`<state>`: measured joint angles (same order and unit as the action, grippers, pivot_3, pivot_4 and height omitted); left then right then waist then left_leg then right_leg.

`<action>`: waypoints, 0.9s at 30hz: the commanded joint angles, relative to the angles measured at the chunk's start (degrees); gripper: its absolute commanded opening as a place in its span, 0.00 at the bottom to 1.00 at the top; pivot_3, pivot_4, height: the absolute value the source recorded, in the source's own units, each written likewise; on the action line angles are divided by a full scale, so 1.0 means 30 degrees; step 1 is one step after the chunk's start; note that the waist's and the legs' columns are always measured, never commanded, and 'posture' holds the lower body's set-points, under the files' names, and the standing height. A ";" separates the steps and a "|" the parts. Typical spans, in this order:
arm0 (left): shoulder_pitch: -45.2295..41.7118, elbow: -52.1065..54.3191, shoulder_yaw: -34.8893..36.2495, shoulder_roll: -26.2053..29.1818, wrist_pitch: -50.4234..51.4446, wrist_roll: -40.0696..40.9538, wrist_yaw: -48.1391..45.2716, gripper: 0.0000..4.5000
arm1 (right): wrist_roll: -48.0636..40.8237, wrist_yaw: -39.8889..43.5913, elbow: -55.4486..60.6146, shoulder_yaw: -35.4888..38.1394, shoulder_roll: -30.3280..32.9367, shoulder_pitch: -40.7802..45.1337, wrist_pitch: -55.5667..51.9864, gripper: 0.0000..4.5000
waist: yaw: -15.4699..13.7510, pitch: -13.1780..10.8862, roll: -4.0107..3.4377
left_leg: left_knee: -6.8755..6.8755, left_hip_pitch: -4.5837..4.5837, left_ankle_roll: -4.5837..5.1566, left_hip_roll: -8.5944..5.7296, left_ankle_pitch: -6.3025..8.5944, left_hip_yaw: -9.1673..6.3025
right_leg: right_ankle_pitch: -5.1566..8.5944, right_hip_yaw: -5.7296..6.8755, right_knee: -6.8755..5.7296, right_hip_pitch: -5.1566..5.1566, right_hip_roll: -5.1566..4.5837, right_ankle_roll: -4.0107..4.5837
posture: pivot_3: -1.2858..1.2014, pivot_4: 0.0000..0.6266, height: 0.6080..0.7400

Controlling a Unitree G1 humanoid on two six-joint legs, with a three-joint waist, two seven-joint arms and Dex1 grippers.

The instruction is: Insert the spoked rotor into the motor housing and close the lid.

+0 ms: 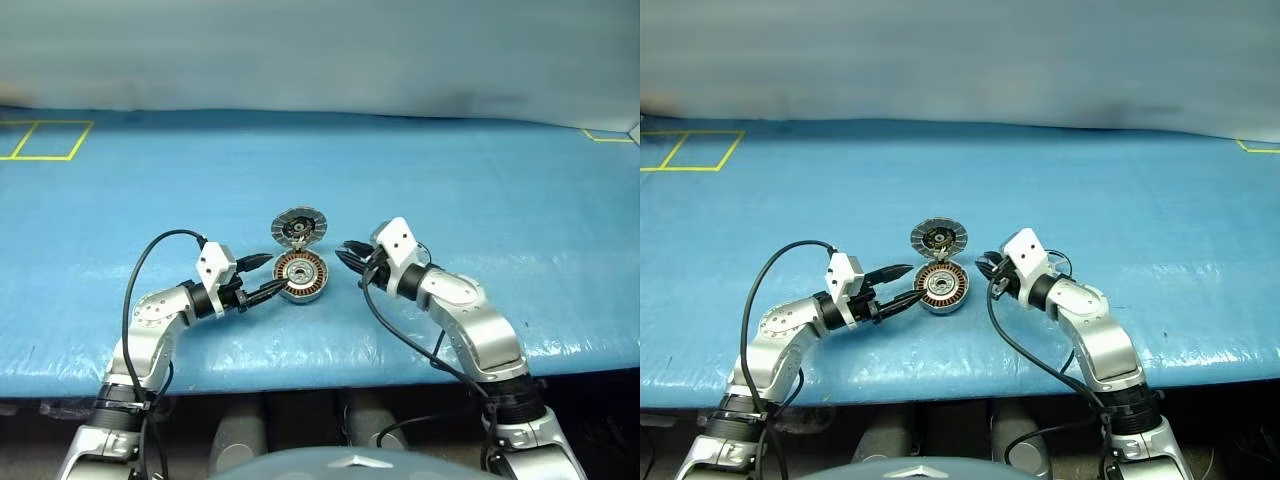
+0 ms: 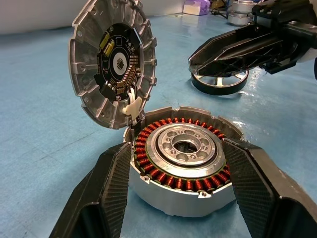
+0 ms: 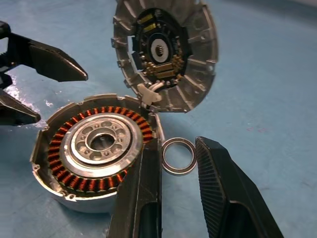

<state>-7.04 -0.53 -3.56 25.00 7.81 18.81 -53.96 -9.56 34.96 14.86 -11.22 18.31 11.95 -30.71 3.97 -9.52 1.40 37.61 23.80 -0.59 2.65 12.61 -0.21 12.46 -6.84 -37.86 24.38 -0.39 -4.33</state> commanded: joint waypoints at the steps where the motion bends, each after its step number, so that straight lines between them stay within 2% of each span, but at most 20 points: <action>1: -0.0234 0.0008 -0.0064 -0.0012 -0.0563 -0.0062 -0.0199 0.70 | 0.0086 -0.0106 0.0480 -0.0855 -0.0333 0.0196 0.0077 0.14 | 0.0001 0.0000 0.0001 | -0.0004 0.0006 0.0000 0.0000 0.0000 0.0000 | 0.0001 0.0001 0.0005 0.0007 0.0001 0.0001 | 0.52 0.24 1.00; 9: 0.0143 -0.0324 -0.0073 0.0334 -0.1183 -0.0605 -0.0144 0.70 | 0.0407 0.0070 -0.0162 -0.2568 -0.0961 0.0895 0.0228 0.14 | -0.0017 -0.0001 0.0001 | -0.0014 0.0014 0.0000 0.0001 0.0000 -0.0002 | 0.0003 0.0005 0.0014 0.0018 -0.0001 0.0004 | 0.52 0.24 1.00; 27: 0.0412 -0.0474 0.0011 0.0331 -0.1413 -0.0899 0.0057 0.70 | 0.0840 0.0117 -0.1741 -0.2969 -0.1327 0.1621 0.0689 0.14 | -0.0012 -0.0001 0.0001 | -0.0027 0.0015 0.0000 0.0001 0.0001 -0.0001 | 0.0007 0.0008 0.0016 0.0025 -0.0003 0.0010 | 0.52 0.24 1.00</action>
<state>-5.68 -2.17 -3.87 25.59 4.59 16.27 -53.82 -7.06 35.10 8.74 -19.90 14.81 15.86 -29.96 3.94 -9.52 1.40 37.53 23.84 -0.59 2.66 12.62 -0.21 12.48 -6.82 -37.82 24.46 -0.40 -4.30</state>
